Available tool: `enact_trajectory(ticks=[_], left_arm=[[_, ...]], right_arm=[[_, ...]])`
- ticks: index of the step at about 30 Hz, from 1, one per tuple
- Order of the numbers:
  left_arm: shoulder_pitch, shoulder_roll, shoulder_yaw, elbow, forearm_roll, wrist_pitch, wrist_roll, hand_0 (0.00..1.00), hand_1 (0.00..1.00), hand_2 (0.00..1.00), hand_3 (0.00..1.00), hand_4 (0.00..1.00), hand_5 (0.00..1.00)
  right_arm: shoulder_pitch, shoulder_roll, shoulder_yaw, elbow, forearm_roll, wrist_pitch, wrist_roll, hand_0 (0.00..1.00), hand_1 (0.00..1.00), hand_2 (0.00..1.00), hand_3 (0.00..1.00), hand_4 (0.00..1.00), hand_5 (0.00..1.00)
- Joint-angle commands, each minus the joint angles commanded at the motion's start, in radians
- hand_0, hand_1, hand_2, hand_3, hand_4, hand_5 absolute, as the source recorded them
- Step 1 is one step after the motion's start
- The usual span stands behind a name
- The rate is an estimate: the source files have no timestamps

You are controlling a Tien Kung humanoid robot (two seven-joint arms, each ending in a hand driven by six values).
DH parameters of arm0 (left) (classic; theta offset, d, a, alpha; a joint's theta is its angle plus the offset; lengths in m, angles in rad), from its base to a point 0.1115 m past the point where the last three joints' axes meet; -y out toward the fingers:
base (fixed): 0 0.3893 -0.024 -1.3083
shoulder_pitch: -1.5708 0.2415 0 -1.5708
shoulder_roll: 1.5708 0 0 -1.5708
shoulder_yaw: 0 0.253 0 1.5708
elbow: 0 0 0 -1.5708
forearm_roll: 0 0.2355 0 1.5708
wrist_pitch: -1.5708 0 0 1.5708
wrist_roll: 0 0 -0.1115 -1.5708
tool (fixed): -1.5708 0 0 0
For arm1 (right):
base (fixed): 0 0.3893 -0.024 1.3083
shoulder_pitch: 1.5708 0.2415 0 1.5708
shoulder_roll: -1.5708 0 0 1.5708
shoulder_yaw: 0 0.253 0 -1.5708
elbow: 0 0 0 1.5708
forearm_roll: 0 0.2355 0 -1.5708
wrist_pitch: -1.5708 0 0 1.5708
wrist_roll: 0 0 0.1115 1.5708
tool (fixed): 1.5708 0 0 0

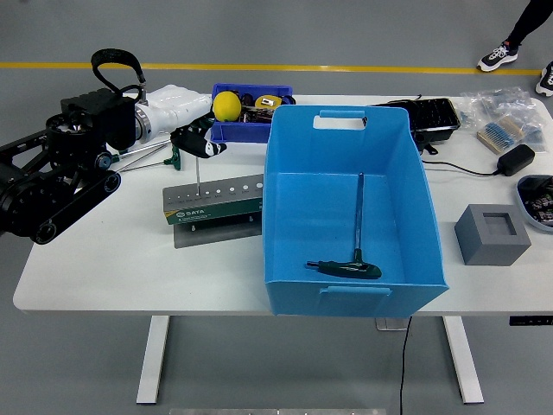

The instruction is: Lift tool from toolbox,place it in box,lift tool from toolbox,place it in box

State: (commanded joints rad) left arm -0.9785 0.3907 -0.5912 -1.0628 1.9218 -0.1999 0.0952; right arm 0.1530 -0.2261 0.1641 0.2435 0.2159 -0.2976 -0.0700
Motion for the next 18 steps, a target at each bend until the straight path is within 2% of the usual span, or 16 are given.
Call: enact_trajectory(ticks=[6,13,18], left_arm=[[-0.001,0.003,-0.036,-0.028,-0.006,0.027,-0.009,0.061,0.002,0.008,0.074,0.672,0.608],[-0.005,0.004,-0.070,-0.067,-0.039,0.122,-0.026,0.050,0.002,0.002,0.066,0.684,0.621],[-0.012,0.002,-0.091,-0.111,-0.049,0.142,-0.033,0.053,0.002,0.002,0.063,0.685,0.622]], right_arm=[[0.001,0.000,0.001,0.000,-0.001,-0.001,-0.001,0.722,0.694,0.735,0.552,0.787,0.708],[0.002,0.000,0.000,-0.001,-0.001,0.000,-0.001,0.720,0.694,0.735,0.552,0.787,0.708],[0.004,-0.003,-0.002,0.000,0.001,0.000,0.001,0.722,0.694,0.735,0.553,0.787,0.708]])
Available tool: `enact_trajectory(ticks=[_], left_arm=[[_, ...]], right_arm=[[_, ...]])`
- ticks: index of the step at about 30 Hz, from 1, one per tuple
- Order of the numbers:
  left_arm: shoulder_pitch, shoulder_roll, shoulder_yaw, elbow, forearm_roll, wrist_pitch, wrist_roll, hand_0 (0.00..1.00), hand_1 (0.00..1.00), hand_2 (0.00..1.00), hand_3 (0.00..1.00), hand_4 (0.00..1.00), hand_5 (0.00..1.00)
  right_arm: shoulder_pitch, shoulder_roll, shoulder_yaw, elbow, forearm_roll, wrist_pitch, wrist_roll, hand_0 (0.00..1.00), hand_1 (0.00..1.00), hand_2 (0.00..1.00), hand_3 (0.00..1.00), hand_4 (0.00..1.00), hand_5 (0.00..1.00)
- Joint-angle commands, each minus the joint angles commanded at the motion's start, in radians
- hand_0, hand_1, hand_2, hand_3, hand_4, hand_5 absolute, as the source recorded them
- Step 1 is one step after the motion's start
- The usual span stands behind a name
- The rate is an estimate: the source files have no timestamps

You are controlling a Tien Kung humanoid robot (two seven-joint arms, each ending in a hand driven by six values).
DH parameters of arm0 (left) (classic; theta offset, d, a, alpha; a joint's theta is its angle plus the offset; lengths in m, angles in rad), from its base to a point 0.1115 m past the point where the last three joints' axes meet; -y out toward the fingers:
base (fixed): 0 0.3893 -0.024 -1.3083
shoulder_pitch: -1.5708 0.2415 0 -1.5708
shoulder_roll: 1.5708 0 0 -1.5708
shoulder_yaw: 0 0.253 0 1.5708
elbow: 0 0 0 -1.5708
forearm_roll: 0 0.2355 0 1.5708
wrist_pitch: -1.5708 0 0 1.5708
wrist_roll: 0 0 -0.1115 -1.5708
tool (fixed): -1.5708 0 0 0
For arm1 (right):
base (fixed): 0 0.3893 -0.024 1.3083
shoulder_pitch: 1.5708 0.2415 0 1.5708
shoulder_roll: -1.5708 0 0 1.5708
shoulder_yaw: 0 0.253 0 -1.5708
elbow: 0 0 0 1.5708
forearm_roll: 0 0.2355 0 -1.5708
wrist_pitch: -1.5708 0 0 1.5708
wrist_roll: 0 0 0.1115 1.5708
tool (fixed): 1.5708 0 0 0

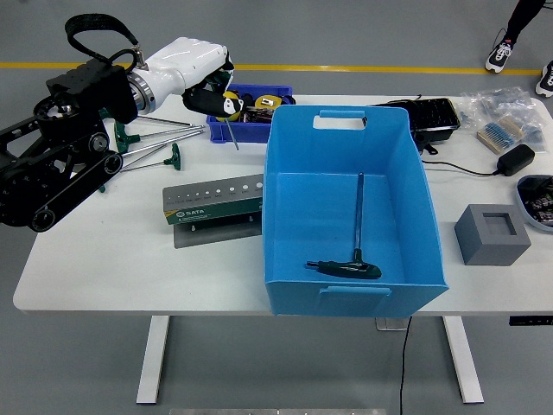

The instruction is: Lift tool from toolbox,place it in box,lift tool from toolbox,place it in box

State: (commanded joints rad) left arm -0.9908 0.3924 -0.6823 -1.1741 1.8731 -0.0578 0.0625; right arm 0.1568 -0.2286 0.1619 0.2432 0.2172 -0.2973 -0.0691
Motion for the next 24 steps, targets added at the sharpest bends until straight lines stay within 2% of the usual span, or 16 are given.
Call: enact_trajectory(ticks=[3,7,12,14,17,20,23,24], left_arm=[[0.003,-0.009,-0.029,-0.040,0.002,0.021,-0.001,0.053,0.002,0.002,0.063,0.685,0.622],[0.019,-0.034,-0.079,-0.103,-0.004,0.076,-0.006,0.054,0.002,0.002,0.061,0.684,0.626],[0.074,-0.094,-0.136,-0.181,-0.030,0.196,-0.040,0.053,0.002,0.002,0.061,0.678,0.646],[0.101,-0.122,-0.144,-0.198,-0.041,0.226,-0.057,0.053,0.002,0.002,0.061,0.678,0.646],[0.140,-0.161,-0.141,-0.197,-0.055,0.250,-0.079,0.053,0.002,0.002,0.061,0.678,0.646],[0.170,-0.193,-0.114,-0.172,-0.059,0.265,-0.103,0.055,0.002,0.002,0.061,0.676,0.646],[0.182,-0.208,-0.047,-0.133,-0.082,0.305,-0.145,0.055,0.002,0.002,0.061,0.676,0.646],[0.181,-0.209,-0.018,-0.122,-0.086,0.315,-0.159,0.096,0.002,0.034,0.092,0.663,0.613]], right_arm=[[0.001,-0.001,0.000,0.000,0.000,0.000,0.001,0.722,0.694,0.735,0.553,0.787,0.708],[0.003,-0.003,-0.002,0.000,0.002,0.000,0.003,0.722,0.694,0.735,0.552,0.787,0.708],[0.004,-0.002,-0.003,0.000,0.004,-0.001,0.004,0.722,0.694,0.734,0.552,0.787,0.708],[0.005,-0.002,-0.001,0.000,0.000,-0.001,0.003,0.722,0.694,0.734,0.552,0.787,0.708],[0.005,-0.002,0.003,0.001,-0.007,-0.001,0.001,0.722,0.694,0.734,0.552,0.787,0.708],[0.007,-0.002,0.003,0.002,-0.009,-0.002,0.001,0.721,0.694,0.734,0.553,0.788,0.708],[0.008,-0.002,0.002,0.002,-0.007,-0.002,0.002,0.721,0.694,0.734,0.553,0.788,0.708],[0.009,-0.003,0.003,0.002,-0.008,-0.002,0.002,0.721,0.694,0.734,0.553,0.788,0.708]])
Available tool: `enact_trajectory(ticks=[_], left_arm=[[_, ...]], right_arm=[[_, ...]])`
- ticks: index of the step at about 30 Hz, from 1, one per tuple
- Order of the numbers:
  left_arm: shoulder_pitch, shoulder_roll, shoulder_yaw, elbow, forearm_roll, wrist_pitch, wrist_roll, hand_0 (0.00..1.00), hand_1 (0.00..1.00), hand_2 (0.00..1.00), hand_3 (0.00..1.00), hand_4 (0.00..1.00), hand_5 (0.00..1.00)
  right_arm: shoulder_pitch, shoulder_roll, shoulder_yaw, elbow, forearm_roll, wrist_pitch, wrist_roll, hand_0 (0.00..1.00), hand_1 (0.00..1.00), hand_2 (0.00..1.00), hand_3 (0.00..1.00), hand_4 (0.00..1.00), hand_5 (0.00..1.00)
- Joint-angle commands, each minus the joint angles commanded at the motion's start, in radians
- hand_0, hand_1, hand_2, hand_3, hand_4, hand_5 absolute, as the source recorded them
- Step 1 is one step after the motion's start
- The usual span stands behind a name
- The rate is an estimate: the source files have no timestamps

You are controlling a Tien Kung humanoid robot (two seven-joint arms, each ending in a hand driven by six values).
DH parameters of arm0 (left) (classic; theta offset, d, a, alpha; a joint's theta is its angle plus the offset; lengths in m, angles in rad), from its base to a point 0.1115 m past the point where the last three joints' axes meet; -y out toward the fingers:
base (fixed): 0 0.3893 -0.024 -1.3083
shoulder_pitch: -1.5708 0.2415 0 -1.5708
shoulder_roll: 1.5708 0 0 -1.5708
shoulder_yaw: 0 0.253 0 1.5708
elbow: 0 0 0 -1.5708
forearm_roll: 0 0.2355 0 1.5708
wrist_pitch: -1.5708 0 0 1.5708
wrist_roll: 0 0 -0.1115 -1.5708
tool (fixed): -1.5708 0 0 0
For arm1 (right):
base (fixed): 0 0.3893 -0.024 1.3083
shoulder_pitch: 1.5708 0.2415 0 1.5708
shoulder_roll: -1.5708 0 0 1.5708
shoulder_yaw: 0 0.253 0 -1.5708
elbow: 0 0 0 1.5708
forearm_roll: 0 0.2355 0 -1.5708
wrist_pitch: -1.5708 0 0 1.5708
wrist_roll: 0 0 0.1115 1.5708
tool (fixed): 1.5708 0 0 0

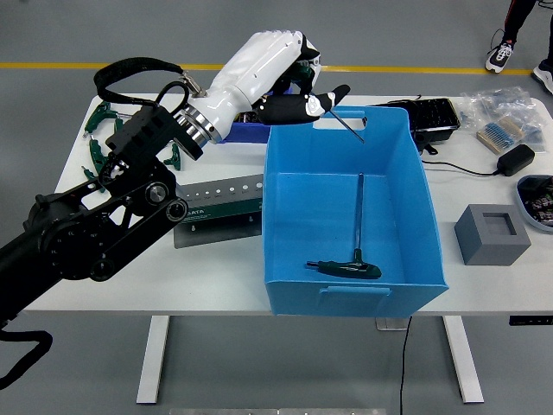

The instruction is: Lift tool from toolbox,place it in box,lift tool from toolbox,place it in box

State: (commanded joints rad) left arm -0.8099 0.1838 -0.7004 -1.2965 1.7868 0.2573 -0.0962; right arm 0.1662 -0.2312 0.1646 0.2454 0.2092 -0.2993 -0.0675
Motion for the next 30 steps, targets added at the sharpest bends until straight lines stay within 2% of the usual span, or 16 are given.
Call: enact_trajectory(ticks=[4,5,6,11,12,17,18,24,25,30], left_arm=[[-0.007,-0.001,0.101,0.032,-0.008,0.000,-0.020,0.096,0.002,0.034,0.092,0.663,0.613],[-0.008,-0.001,0.126,0.038,-0.029,-0.015,-0.026,0.096,0.002,0.034,0.092,0.663,0.613],[-0.009,0.000,0.138,0.041,-0.043,-0.028,-0.028,0.236,0.196,0.274,0.464,0.857,0.657],[-0.014,0.002,0.184,0.046,-0.088,-0.096,-0.032,0.236,0.196,0.274,0.464,0.857,0.657],[-0.014,0.003,0.187,0.046,-0.097,-0.112,-0.028,0.513,0.629,0.664,0.656,0.883,0.676],[-0.012,0.000,0.201,0.056,-0.147,-0.168,-0.012,0.513,0.629,0.664,0.656,0.883,0.676],[-0.011,-0.001,0.202,0.057,-0.150,-0.175,-0.008,0.763,0.804,0.847,0.740,0.912,0.710],[-0.004,-0.001,0.200,0.062,-0.147,-0.200,0.003,0.763,0.804,0.847,0.740,0.912,0.710],[-0.002,-0.001,0.198,0.062,-0.146,-0.198,0.002,0.856,0.885,0.944,0.779,0.913,0.715],[0.021,-0.005,0.154,0.060,-0.144,-0.182,-0.007,0.856,0.885,0.944,0.779,0.913,0.715]], right_arm=[[0.004,-0.002,-0.001,0.000,-0.001,0.000,0.001,0.721,0.694,0.734,0.553,0.788,0.708],[0.004,-0.002,-0.003,0.000,0.002,0.000,0.002,0.721,0.694,0.734,0.553,0.788,0.708],[0.004,-0.003,-0.004,0.001,0.004,0.000,0.003,0.721,0.694,0.734,0.553,0.787,0.708],[0.005,-0.003,-0.005,0.001,0.007,0.000,0.004,0.721,0.694,0.734,0.553,0.787,0.708],[0.005,-0.003,-0.005,0.001,0.007,0.000,0.004,0.721,0.695,0.734,0.552,0.787,0.709],[0.005,-0.003,-0.001,0.001,0.001,0.000,0.002,0.721,0.695,0.734,0.552,0.787,0.709],[0.005,-0.003,0.000,0.001,0.000,0.000,0.001,0.718,0.695,0.734,0.552,0.787,0.708],[0.002,-0.002,0.001,0.001,0.000,-0.001,0.001,0.718,0.695,0.734,0.552,0.787,0.708],[0.002,-0.001,0.001,0.002,0.000,-0.001,0.001,0.718,0.694,0.734,0.552,0.786,0.708],[0.003,-0.001,0.001,0.002,-0.001,-0.001,0.001,0.718,0.694,0.734,0.552,0.786,0.708]])
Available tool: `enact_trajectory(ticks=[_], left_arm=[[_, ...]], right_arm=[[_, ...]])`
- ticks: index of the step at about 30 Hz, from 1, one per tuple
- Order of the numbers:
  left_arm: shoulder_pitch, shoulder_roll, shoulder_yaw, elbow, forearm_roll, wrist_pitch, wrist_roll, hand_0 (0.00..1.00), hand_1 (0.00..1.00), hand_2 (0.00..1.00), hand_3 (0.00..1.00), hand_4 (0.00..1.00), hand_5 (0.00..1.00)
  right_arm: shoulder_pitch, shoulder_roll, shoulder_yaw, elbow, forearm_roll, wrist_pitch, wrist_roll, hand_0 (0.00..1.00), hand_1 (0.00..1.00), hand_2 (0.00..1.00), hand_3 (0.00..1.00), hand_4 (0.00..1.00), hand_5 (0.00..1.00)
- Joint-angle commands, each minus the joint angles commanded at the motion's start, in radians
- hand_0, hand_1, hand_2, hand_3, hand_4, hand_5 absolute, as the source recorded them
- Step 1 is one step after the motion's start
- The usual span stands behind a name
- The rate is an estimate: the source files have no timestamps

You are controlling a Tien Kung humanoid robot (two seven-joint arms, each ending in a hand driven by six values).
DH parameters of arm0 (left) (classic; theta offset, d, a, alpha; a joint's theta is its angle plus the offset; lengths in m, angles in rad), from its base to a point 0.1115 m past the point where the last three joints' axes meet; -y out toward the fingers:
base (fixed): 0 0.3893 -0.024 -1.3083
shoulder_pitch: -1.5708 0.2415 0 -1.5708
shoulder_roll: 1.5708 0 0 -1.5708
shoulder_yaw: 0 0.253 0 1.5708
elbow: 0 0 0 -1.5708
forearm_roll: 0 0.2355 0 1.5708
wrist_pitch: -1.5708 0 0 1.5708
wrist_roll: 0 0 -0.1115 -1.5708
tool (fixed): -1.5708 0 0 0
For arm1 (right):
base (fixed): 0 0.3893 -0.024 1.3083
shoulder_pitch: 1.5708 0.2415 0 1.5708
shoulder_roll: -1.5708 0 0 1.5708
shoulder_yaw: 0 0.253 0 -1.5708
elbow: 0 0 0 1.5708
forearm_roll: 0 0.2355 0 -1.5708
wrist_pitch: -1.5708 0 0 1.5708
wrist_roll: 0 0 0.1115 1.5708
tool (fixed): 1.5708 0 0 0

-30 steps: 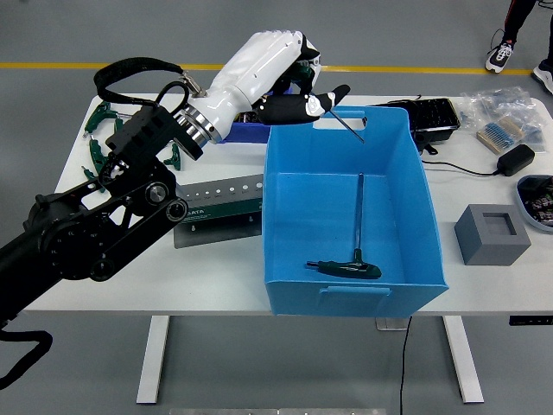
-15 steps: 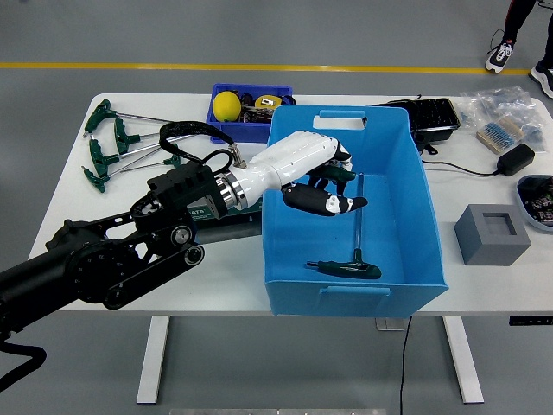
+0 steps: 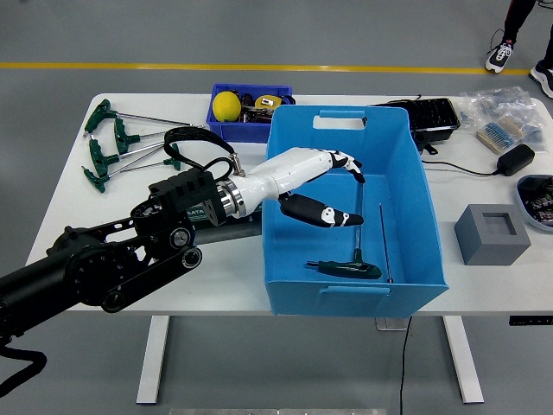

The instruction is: Lift tool from toolbox,place it in box,lift tool from toolbox,place it in box

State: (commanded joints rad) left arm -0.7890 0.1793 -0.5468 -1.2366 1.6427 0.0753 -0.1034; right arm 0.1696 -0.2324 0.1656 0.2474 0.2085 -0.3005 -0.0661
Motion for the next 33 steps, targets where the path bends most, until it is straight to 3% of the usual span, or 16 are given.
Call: enact_trajectory(ticks=[1,9,12,14,19,25,33], left_arm=[[0.011,-0.003,-0.020,-0.001,-0.002,0.007,-0.004,0.909,0.928,0.998,0.803,0.914,0.716],[0.159,-0.038,-0.275,-0.035,-0.063,0.065,-0.039,0.898,0.920,0.988,0.806,0.912,0.717],[0.227,-0.050,-0.389,-0.060,-0.131,0.053,-0.042,0.898,0.920,0.988,0.806,0.912,0.717],[0.258,-0.052,-0.446,-0.069,-0.175,0.031,-0.032,0.864,0.864,0.945,0.800,0.907,0.720],[0.322,-0.059,-0.558,-0.061,-0.194,0.003,-0.006,0.843,0.839,0.921,0.812,0.897,0.716],[0.431,-0.091,-0.717,-0.044,-0.280,-0.001,0.019,0.812,0.821,0.904,0.806,0.884,0.720],[0.588,-0.134,-0.896,-0.032,-0.293,0.012,-0.002,0.797,0.796,0.880,0.796,0.862,0.706]], right_arm=[[0.000,0.000,-0.001,0.000,0.001,0.000,0.000,0.717,0.693,0.734,0.552,0.786,0.708],[-0.001,0.002,-0.003,-0.001,0.007,0.001,0.002,0.717,0.690,0.734,0.552,0.785,0.708],[-0.004,0.004,0.000,-0.001,0.003,0.001,0.000,0.717,0.690,0.734,0.552,0.785,0.708],[-0.006,0.005,0.003,-0.001,-0.003,0.001,-0.002,0.717,0.691,0.733,0.551,0.784,0.708],[-0.007,0.007,0.004,-0.002,-0.007,0.002,-0.003,0.717,0.690,0.733,0.551,0.783,0.709],[-0.007,0.009,-0.006,-0.003,0.010,0.004,0.002,0.718,0.689,0.732,0.551,0.783,0.710],[-0.009,0.013,-0.001,-0.004,0.000,0.004,-0.001,0.717,0.688,0.732,0.551,0.782,0.711]])
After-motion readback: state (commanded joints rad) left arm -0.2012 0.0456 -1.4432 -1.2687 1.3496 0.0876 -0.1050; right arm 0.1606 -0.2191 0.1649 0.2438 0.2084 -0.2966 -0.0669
